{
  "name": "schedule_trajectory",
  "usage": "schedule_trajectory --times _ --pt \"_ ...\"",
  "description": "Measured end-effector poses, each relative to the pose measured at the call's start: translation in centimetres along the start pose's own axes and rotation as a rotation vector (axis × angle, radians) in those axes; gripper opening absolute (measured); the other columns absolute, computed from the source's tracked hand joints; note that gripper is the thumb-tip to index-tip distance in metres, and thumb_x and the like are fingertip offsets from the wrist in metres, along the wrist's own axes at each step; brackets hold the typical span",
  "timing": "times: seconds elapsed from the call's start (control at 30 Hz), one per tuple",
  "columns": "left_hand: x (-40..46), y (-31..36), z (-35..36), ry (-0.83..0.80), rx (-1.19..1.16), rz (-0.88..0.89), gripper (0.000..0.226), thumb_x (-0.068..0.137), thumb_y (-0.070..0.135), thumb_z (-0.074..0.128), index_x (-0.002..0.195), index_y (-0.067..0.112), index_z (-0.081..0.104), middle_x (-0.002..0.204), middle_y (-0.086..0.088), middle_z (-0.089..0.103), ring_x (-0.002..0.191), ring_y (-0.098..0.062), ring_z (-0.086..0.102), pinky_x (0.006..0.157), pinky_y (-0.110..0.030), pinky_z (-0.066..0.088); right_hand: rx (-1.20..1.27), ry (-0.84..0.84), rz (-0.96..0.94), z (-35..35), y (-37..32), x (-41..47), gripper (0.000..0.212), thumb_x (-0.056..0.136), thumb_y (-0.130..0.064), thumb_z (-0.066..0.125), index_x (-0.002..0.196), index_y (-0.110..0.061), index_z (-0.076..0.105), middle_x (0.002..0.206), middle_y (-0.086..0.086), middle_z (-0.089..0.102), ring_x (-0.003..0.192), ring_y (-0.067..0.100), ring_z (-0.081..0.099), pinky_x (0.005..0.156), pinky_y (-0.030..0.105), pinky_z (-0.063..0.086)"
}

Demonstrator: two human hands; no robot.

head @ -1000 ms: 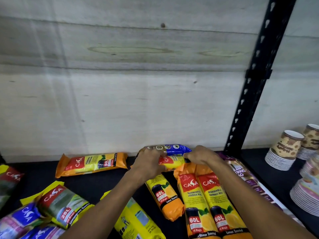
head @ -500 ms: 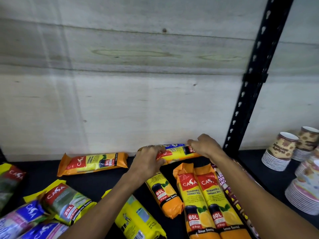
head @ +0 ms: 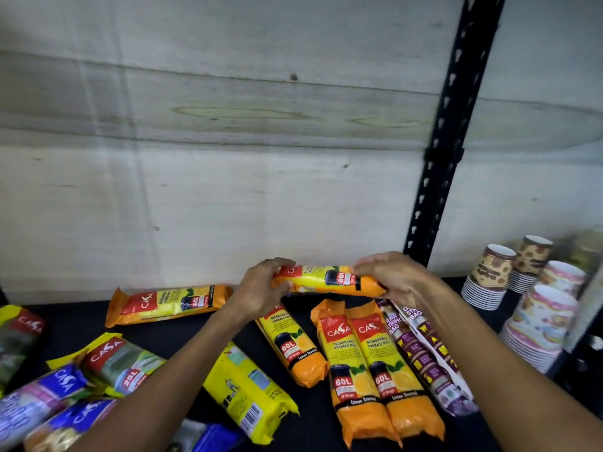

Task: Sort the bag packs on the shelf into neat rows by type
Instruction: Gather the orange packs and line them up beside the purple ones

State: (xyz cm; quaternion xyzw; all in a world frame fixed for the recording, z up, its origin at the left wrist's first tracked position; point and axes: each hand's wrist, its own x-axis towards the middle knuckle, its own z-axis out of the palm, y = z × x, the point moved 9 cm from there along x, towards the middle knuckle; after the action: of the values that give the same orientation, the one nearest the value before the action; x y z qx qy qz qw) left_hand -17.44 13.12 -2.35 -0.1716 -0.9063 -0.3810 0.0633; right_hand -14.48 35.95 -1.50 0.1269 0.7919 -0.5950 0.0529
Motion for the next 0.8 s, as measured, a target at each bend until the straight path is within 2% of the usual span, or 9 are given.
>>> schedule_trajectory --times 0.07,0.17,0.3,0.37,0.43,0.5,0.57,0.67,0.8 --pt "0.2 -0.4 0.8 -0.049 -0.089 -0.062 0.045 0.091 0.012 0.063 0.134 0.026 0.055 0.134 -0.002 0.058 0.113 -0.017 0.058 0.093 -0.033 0.053 0.004 -0.068 0.004 0.2 0.9 -1.2 0.034 0.088 -0.01 0.072 0.12 -0.002 0.064 0.102 0.016 0.073 0.089 0.027 0.072 0.068 0.039 0.06" --pt "0.5 -0.5 2.4 -0.112 -0.327 -0.165 0.049 0.082 0.0 0.064 0.124 0.025 0.059 0.126 -0.003 0.064 0.113 -0.019 0.061 0.096 -0.039 0.054 -0.054 -0.173 0.022 0.3 2.2 -2.9 0.04 0.087 -0.011 0.072 0.125 -0.007 0.061 0.111 0.013 0.07 0.098 0.025 0.07 0.077 0.038 0.061" --pt "0.4 0.7 4.3 -0.118 -0.554 -0.233 0.037 0.085 -0.006 0.051 0.105 0.021 0.065 0.121 -0.008 0.065 0.115 -0.024 0.06 0.099 -0.043 0.053 -0.164 -0.341 0.09 0.4 4.2 -5.4 0.052 0.084 -0.014 0.075 0.132 -0.013 0.054 0.123 0.01 0.064 0.108 0.027 0.066 0.085 0.04 0.059" --pt "0.3 1.5 5.6 -0.138 -0.642 -0.261 0.033 0.086 -0.003 0.049 0.102 0.021 0.066 0.121 -0.011 0.065 0.116 -0.027 0.06 0.101 -0.045 0.052 -0.209 -0.405 0.136 0.3 5.4 -6.5 0.044 0.084 -0.013 0.075 0.122 -0.018 0.055 0.121 0.009 0.063 0.11 0.028 0.066 0.09 0.042 0.058" --pt "0.4 2.4 6.7 -0.148 -0.729 -0.281 0.03 0.089 -0.001 0.047 0.107 0.016 0.065 0.122 -0.013 0.065 0.116 -0.028 0.06 0.102 -0.044 0.05 -0.237 -0.455 0.179 0.4 6.3 -7.3 0.034 0.084 -0.012 0.075 0.111 -0.02 0.056 0.114 0.009 0.068 0.108 0.027 0.068 0.089 0.04 0.058" --pt "0.6 3.0 7.6 -0.154 -0.755 -0.276 0.026 0.094 0.008 0.045 0.108 0.018 0.065 0.124 -0.013 0.065 0.116 -0.026 0.061 0.102 -0.044 0.048 -0.291 -0.502 0.205 0.4 7.1 -7.9 0.033 0.084 -0.013 0.075 0.111 -0.016 0.057 0.112 0.011 0.071 0.109 0.028 0.069 0.089 0.039 0.058" --pt "0.8 3.5 8.5 -0.188 -0.728 -0.262 0.024 0.099 0.018 0.042 0.108 0.021 0.064 0.124 -0.009 0.065 0.115 -0.021 0.06 0.102 -0.042 0.046 -0.351 -0.537 0.221 0.4 7.7 -8.0 0.046 0.082 -0.017 0.078 0.123 -0.008 0.058 0.118 0.015 0.071 0.11 0.03 0.068 0.095 0.042 0.055" --pt "0.9 3.9 9.9 -0.261 -0.67 -0.228 0.023 0.097 0.018 0.045 0.112 0.023 0.062 0.124 -0.003 0.065 0.115 -0.017 0.059 0.102 -0.041 0.043 -0.416 -0.546 0.244 0.3 8.4 -7.8 0.05 0.083 -0.017 0.078 0.126 -0.002 0.057 0.117 0.015 0.071 0.104 0.026 0.07 0.093 0.038 0.056" --pt "0.6 3.9 11.0 -0.31 -0.593 -0.211 0.031 0.092 0.01 0.053 0.121 0.019 0.061 0.129 -0.001 0.063 0.111 -0.015 0.06 0.083 -0.029 0.049 -0.452 -0.532 0.243 0.3 8.9 -7.4 0.047 0.083 -0.018 0.079 0.122 0.0 0.061 0.111 0.011 0.073 0.096 0.02 0.071 0.082 0.029 0.058"
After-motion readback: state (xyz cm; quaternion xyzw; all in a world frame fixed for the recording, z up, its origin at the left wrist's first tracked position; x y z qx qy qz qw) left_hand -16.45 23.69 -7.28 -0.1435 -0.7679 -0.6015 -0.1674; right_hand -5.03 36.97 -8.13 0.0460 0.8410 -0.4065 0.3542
